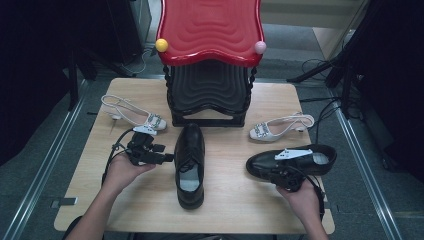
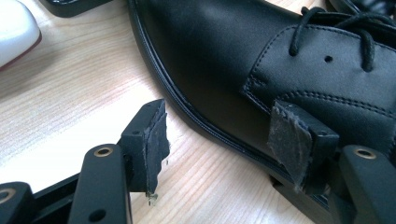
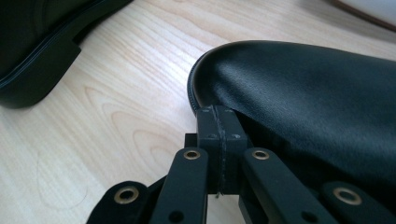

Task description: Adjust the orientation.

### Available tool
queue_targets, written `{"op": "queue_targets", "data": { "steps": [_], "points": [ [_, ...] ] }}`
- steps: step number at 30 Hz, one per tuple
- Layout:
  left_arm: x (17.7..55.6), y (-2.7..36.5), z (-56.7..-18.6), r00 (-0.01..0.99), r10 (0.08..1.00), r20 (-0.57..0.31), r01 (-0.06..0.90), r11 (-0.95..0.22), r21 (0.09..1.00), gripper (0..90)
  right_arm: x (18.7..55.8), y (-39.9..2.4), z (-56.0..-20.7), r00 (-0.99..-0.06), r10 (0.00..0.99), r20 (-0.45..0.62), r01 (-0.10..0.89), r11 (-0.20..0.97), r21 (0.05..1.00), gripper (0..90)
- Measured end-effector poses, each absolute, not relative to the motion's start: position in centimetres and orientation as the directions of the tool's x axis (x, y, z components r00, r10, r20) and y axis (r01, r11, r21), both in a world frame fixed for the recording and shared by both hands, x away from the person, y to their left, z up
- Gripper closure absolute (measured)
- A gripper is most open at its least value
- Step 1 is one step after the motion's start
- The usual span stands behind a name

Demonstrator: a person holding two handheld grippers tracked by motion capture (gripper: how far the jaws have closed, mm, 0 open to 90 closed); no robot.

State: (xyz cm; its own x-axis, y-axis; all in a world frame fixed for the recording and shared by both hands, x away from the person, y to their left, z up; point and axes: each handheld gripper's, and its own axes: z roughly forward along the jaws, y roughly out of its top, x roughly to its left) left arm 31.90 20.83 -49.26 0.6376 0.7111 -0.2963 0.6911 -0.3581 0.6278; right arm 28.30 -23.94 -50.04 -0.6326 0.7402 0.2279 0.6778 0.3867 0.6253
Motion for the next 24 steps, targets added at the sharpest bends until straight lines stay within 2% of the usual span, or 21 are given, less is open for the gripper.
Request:
{"op": "queue_targets", "data": {
  "steps": [8,17,24],
  "points": [
    [31.0,21.0,-49.3,0.632,0.716,-0.296,0.693,-0.351,0.630,37.5,30.0,-23.7,-50.2,-0.625,0.735,0.262,0.689,0.362,0.628,90.0],
    [29.9,21.3,-49.5,0.621,0.725,-0.298,0.702,-0.345,0.624,37.3,31.6,-23.3,-50.1,-0.626,0.739,0.248,0.683,0.368,0.631,90.0],
    [29.0,21.5,-49.6,0.605,0.740,-0.292,0.710,-0.337,0.618,37.0,33.1,-23.3,-50.3,-0.591,0.753,0.289,0.712,0.319,0.626,90.0]
  ]
}}
